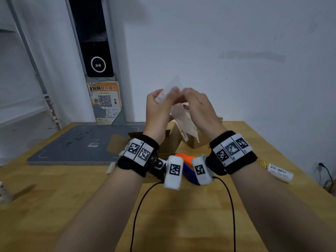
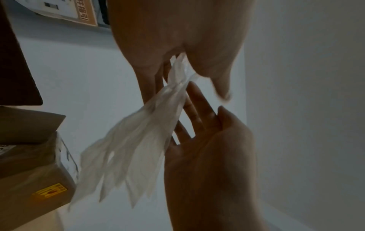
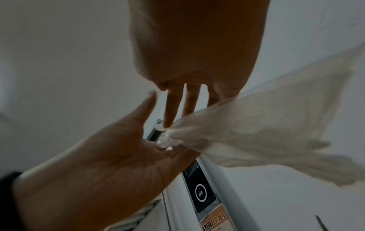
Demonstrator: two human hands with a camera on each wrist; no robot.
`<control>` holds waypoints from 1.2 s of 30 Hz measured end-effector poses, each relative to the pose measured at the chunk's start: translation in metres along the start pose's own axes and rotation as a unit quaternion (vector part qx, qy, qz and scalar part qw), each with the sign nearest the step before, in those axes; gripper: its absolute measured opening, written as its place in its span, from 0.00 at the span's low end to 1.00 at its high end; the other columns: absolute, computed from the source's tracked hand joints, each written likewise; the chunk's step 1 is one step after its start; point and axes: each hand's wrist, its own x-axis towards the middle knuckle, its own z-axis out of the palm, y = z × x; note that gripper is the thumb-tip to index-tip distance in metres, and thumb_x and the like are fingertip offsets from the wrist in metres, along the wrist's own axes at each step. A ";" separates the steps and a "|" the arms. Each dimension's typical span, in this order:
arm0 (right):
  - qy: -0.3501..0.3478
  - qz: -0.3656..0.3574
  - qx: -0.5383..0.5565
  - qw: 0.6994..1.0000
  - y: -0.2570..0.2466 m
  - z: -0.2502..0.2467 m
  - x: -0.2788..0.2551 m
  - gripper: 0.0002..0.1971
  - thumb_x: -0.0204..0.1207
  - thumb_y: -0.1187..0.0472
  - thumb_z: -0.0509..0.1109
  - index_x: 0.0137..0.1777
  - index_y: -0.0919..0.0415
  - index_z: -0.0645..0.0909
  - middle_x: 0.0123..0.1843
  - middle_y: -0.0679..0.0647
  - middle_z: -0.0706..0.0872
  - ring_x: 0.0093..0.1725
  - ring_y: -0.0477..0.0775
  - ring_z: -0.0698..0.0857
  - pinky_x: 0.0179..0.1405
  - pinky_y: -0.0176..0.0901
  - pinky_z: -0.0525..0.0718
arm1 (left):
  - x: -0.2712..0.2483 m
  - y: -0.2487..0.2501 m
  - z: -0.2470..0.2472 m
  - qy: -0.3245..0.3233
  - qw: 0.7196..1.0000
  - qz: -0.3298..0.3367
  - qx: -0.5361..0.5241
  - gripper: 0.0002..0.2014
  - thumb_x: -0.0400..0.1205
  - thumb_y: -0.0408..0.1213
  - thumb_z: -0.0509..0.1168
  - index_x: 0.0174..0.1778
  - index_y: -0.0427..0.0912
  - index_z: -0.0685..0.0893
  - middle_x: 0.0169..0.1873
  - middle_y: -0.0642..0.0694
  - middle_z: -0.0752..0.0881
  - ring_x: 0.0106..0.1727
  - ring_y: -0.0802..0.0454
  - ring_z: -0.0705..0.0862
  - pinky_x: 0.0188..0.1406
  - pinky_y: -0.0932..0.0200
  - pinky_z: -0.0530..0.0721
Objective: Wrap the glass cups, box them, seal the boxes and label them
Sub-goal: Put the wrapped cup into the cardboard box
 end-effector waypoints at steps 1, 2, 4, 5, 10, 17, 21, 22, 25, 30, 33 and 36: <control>-0.004 -0.005 0.003 1.000 0.001 -0.002 -0.001 0.20 0.87 0.53 0.57 0.47 0.61 0.88 0.50 0.55 0.91 0.56 0.53 0.87 0.62 0.58 0.84 | 0.001 0.000 -0.001 0.005 1.000 0.001 0.014 0.30 0.73 0.48 0.82 0.68 0.46 0.78 0.63 0.43 0.86 0.59 0.46 0.90 0.53 0.40 0.93; -0.005 -0.016 -0.009 1.000 0.001 -0.004 -0.002 0.17 0.87 0.56 0.60 0.46 0.60 0.89 0.50 0.54 0.91 0.55 0.51 0.87 0.60 0.55 0.85 | 0.003 0.000 -0.005 0.020 0.999 0.009 0.030 0.29 0.71 0.45 0.83 0.66 0.51 0.80 0.63 0.45 0.86 0.62 0.45 0.89 0.56 0.39 0.92; -0.009 -0.037 -0.037 0.999 0.003 -0.005 -0.002 0.09 0.84 0.61 0.68 0.49 0.51 0.90 0.53 0.46 0.91 0.57 0.44 0.87 0.60 0.46 0.85 | 0.008 0.001 -0.013 0.058 0.998 0.018 0.021 0.21 0.71 0.42 0.81 0.59 0.55 0.84 0.61 0.46 0.86 0.64 0.41 0.88 0.60 0.34 0.90; -0.012 -0.045 -0.050 0.998 0.005 -0.004 -0.001 0.09 0.82 0.62 0.71 0.51 0.48 0.90 0.55 0.43 0.89 0.58 0.43 0.86 0.62 0.45 0.85 | 0.009 0.004 -0.018 0.071 0.997 0.017 -0.002 0.18 0.75 0.38 0.78 0.60 0.50 0.85 0.62 0.44 0.87 0.64 0.39 0.88 0.60 0.33 0.89; 0.037 0.032 -0.067 0.997 0.012 0.015 0.004 0.15 0.79 0.53 0.78 0.62 0.45 0.80 0.68 0.46 0.75 0.66 0.48 0.79 0.70 0.50 0.82 | 0.018 0.011 -0.059 0.082 0.981 -0.023 -0.176 0.11 0.87 0.27 0.67 0.64 0.38 0.82 0.60 0.37 0.89 0.65 0.35 0.89 0.62 0.32 0.88; 0.000 0.285 0.193 0.939 0.042 0.065 0.004 0.32 0.76 0.54 0.83 0.70 0.52 0.65 0.65 0.55 0.75 0.64 0.58 0.84 0.54 0.59 0.93 | 0.018 -0.024 -0.122 0.078 0.957 -0.116 -0.255 0.25 0.83 0.31 0.68 0.77 0.33 0.75 0.70 0.33 0.85 0.69 0.34 0.86 0.66 0.36 0.87; 0.015 0.227 0.058 0.972 0.075 0.079 0.002 0.14 0.73 0.65 0.80 0.49 0.52 0.78 0.48 0.47 0.81 0.48 0.47 0.83 0.47 0.46 0.83 | 0.013 -0.047 -0.152 0.139 0.986 -0.081 0.043 0.14 0.83 0.30 0.72 0.41 0.45 0.73 0.42 0.41 0.84 0.46 0.45 0.87 0.49 0.42 0.87; 0.002 0.210 0.018 0.978 0.082 0.081 0.000 0.12 0.73 0.70 0.78 0.42 0.52 0.81 0.42 0.46 0.83 0.41 0.44 0.82 0.44 0.42 0.80 | 0.012 -0.056 -0.160 0.136 0.979 -0.063 0.141 0.19 0.82 0.27 0.72 0.37 0.47 0.68 0.37 0.42 0.76 0.40 0.48 0.80 0.45 0.47 0.82; -0.059 0.196 -0.084 0.975 0.105 0.084 -0.011 0.15 0.74 0.72 0.73 0.34 0.50 0.89 0.41 0.42 0.90 0.39 0.47 0.87 0.43 0.43 0.84 | 0.006 -0.073 -0.173 0.062 0.960 -0.052 0.269 0.20 0.80 0.17 0.65 0.28 0.46 0.78 0.33 0.51 0.82 0.40 0.55 0.81 0.48 0.58 0.80; -0.123 0.207 -0.221 0.945 0.113 0.085 -0.018 0.26 0.81 0.70 0.66 0.30 0.39 0.90 0.59 0.45 0.92 0.62 0.47 0.87 0.61 0.46 0.86 | 0.015 -0.074 -0.179 -0.018 0.911 -0.088 0.402 0.21 0.86 0.28 0.66 0.35 0.56 0.93 0.55 0.51 0.93 0.61 0.54 0.88 0.57 0.59 0.86; -0.190 0.220 -0.353 0.889 0.109 0.082 -0.022 0.25 0.82 0.65 0.62 0.36 0.35 0.91 0.72 0.50 0.83 0.83 0.57 0.65 0.82 0.63 0.63 | 0.016 -0.078 -0.183 -0.082 0.835 -0.120 0.530 0.15 0.85 0.41 0.67 0.40 0.64 0.94 0.58 0.59 0.91 0.72 0.50 0.78 0.74 0.42 0.75; -0.254 0.244 -0.375 0.858 0.106 0.077 -0.025 0.17 0.83 0.57 0.62 0.50 0.41 0.94 0.72 0.52 0.81 0.86 0.59 0.53 0.82 0.71 0.50 | 0.011 -0.080 -0.183 -0.149 0.769 -0.165 0.599 0.16 0.89 0.52 0.60 0.50 0.56 0.94 0.58 0.51 0.85 0.78 0.46 0.61 0.65 0.43 0.62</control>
